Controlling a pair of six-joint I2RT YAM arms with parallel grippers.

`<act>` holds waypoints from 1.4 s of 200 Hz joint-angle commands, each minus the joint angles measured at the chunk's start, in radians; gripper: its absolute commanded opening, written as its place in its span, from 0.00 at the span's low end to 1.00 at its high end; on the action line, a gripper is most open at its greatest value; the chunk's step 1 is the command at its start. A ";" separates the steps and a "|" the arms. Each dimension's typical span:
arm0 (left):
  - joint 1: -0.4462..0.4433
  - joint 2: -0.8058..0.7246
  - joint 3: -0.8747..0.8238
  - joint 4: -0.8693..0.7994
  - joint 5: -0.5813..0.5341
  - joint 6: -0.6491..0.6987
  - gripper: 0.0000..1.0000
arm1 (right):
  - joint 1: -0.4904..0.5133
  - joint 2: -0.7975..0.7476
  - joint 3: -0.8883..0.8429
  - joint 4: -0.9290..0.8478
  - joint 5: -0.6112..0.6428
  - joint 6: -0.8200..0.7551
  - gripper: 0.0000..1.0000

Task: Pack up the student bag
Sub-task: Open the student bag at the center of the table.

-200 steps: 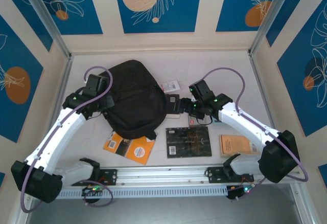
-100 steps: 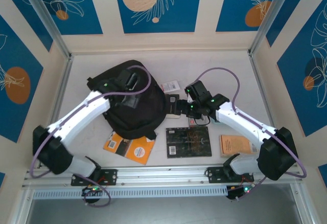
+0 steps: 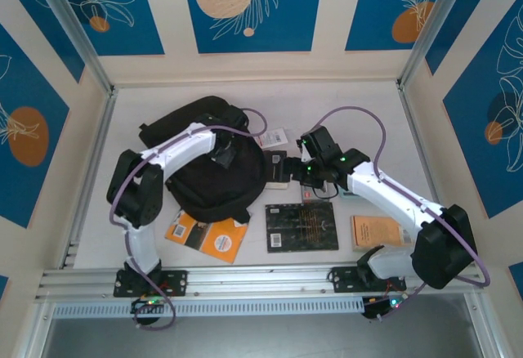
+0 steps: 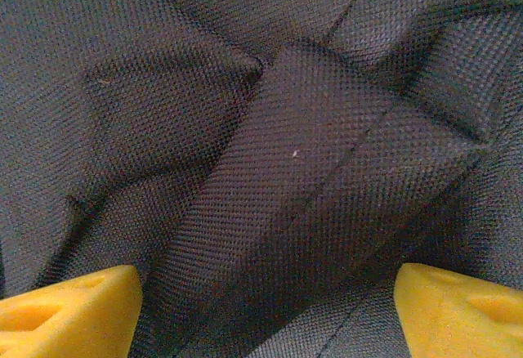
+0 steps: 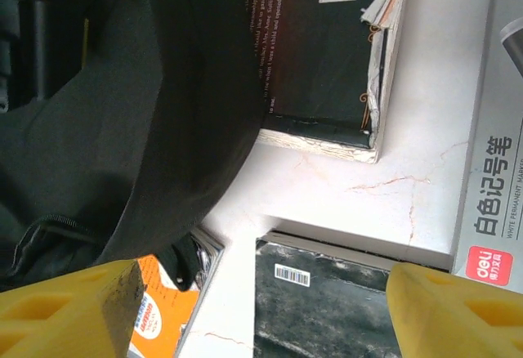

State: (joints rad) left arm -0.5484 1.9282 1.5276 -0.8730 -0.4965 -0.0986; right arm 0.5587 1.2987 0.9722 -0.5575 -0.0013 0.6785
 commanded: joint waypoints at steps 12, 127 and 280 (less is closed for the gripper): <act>0.042 0.017 0.065 0.000 -0.081 0.016 0.64 | -0.012 -0.032 -0.037 0.054 -0.092 -0.009 0.74; 0.122 -0.084 0.093 0.023 0.141 -0.087 0.00 | -0.014 -0.008 0.008 0.067 -0.149 -0.010 0.59; 0.325 -0.347 0.111 0.024 0.799 -0.409 0.00 | 0.004 0.256 0.466 0.063 -0.217 0.165 0.61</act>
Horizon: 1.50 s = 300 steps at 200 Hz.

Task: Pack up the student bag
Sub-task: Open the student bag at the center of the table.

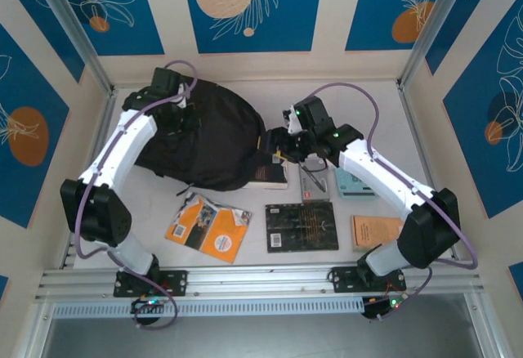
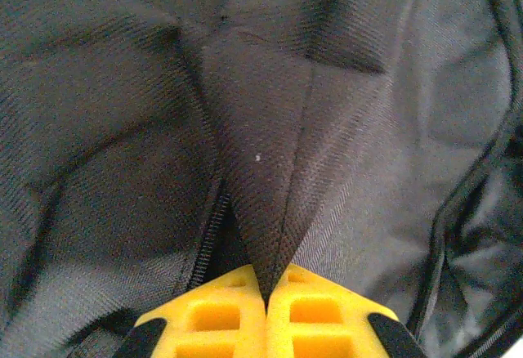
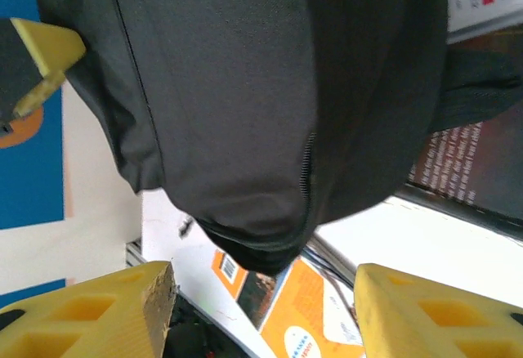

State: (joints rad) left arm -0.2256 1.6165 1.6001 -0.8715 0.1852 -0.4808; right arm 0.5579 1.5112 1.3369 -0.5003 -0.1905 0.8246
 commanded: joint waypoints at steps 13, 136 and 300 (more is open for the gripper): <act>0.003 -0.037 0.040 0.023 0.142 -0.024 0.00 | 0.005 0.086 0.150 -0.018 -0.006 0.008 0.61; -0.003 -0.089 0.004 0.052 0.356 -0.007 0.00 | -0.017 0.383 0.396 -0.302 0.469 -0.182 0.72; -0.062 -0.050 0.043 0.043 0.408 0.018 0.00 | -0.126 0.117 -0.101 0.061 -0.139 -0.017 0.78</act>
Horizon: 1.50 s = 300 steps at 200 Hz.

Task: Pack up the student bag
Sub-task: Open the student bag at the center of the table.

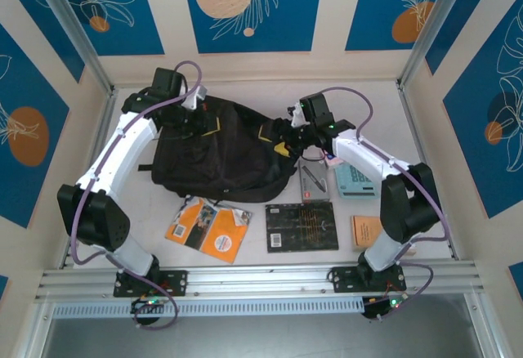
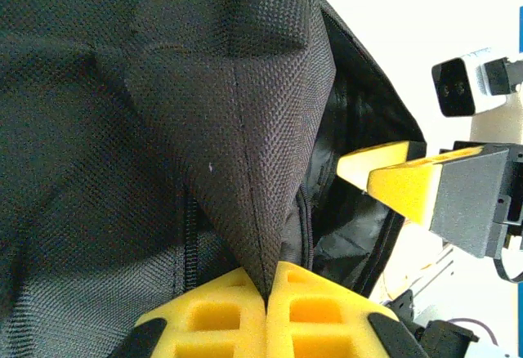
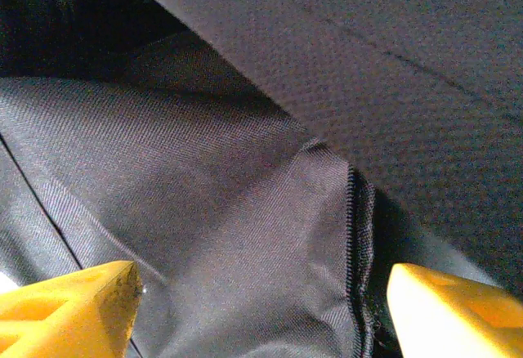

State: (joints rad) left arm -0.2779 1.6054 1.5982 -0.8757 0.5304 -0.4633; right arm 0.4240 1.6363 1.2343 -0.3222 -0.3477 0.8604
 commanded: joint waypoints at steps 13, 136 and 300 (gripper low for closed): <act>-0.009 -0.038 0.047 0.048 0.065 -0.003 0.00 | 0.019 -0.006 -0.005 -0.138 0.020 -0.066 0.75; -0.009 -0.023 0.028 0.065 0.054 -0.020 0.00 | 0.112 0.102 0.072 -0.148 0.062 -0.101 0.17; -0.232 0.060 0.229 -0.125 -0.209 -0.006 0.78 | 0.261 -0.321 -0.305 0.543 0.137 -0.457 0.12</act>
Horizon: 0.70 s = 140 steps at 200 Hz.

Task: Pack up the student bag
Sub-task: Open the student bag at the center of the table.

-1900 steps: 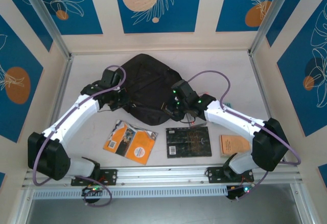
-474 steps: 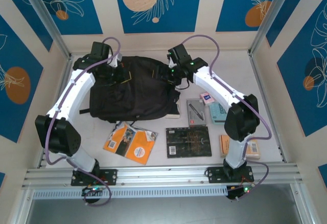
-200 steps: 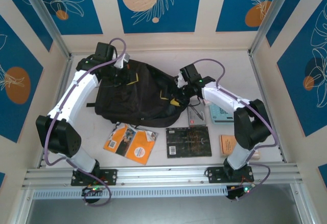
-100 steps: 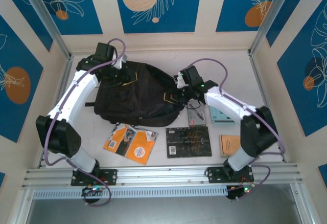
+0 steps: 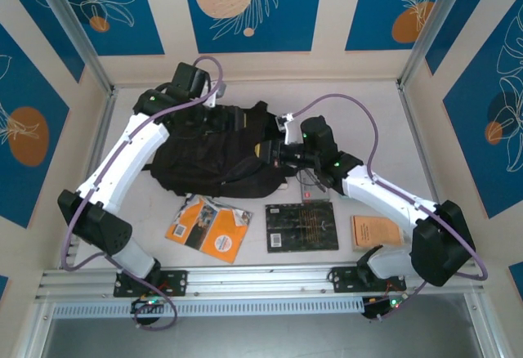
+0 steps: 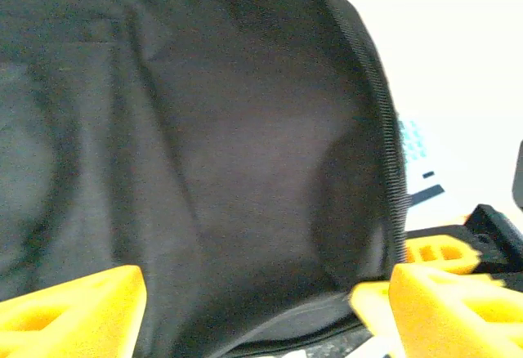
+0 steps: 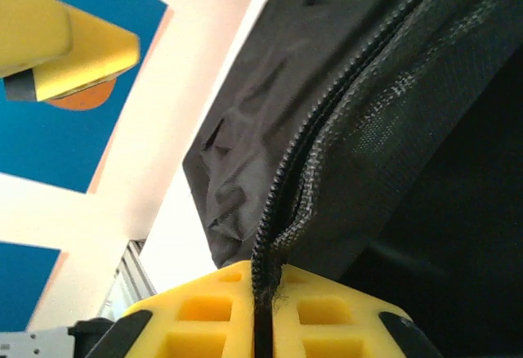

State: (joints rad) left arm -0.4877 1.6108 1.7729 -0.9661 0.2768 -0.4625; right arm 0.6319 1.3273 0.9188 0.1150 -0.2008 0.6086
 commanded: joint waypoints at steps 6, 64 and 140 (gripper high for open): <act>-0.026 0.066 0.063 -0.034 0.052 -0.011 0.78 | 0.063 -0.007 0.020 0.096 -0.003 -0.230 0.12; -0.027 0.119 0.057 0.010 0.076 -0.052 0.83 | 0.092 0.032 0.039 0.068 -0.010 -0.313 0.12; -0.036 0.102 -0.025 0.125 0.154 -0.122 0.06 | 0.090 0.071 0.084 -0.018 0.059 -0.266 0.11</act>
State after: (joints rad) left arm -0.5156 1.7332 1.7767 -0.8757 0.3885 -0.5667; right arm 0.7143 1.3865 0.9638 0.1246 -0.1589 0.3401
